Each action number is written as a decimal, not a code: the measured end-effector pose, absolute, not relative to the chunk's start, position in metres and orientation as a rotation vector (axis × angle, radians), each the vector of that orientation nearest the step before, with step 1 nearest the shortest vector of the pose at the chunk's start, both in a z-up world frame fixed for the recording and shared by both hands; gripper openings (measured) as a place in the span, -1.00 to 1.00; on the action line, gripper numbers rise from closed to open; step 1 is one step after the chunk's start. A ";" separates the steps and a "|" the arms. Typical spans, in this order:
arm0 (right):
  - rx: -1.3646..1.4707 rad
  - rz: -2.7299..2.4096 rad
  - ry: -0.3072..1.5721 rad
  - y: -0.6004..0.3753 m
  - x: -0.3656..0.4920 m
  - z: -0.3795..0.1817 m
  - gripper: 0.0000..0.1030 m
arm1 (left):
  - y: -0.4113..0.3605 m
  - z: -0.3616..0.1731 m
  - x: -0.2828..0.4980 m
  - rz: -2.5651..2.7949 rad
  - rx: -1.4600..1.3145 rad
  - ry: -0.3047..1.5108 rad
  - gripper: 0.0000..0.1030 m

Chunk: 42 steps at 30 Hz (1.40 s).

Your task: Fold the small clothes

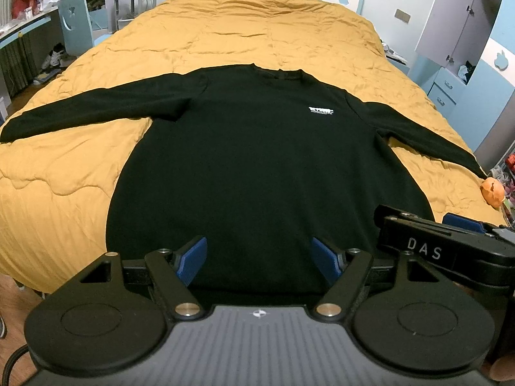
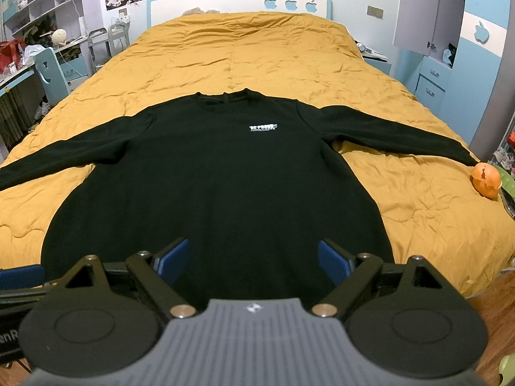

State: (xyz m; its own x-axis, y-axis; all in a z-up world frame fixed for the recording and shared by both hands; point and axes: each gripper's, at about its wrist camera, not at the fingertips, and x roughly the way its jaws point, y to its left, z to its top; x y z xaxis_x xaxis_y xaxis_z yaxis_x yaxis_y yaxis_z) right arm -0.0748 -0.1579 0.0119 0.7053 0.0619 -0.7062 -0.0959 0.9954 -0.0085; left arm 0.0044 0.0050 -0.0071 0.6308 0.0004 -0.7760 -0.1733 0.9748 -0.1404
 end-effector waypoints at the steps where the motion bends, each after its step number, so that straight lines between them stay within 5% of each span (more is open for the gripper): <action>1: -0.046 0.088 0.783 -0.158 -0.075 0.012 0.61 | 0.005 -0.007 0.004 0.100 -0.210 0.885 0.68; 27: -0.040 0.119 0.770 -0.158 -0.063 0.011 0.61 | 0.017 -0.016 0.012 0.082 -0.244 0.877 0.65; 42: -0.061 0.440 0.663 -0.074 0.015 0.013 0.61 | 0.218 -0.014 0.016 0.224 -0.613 0.583 0.62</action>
State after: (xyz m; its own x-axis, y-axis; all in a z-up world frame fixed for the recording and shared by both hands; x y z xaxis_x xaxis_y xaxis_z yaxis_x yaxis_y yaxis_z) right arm 0.0154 -0.0737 0.0135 0.6999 0.3753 -0.6077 -0.4134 0.9067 0.0838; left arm 0.0156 0.2181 -0.0139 0.8172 0.0284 -0.5757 -0.3637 0.8002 -0.4769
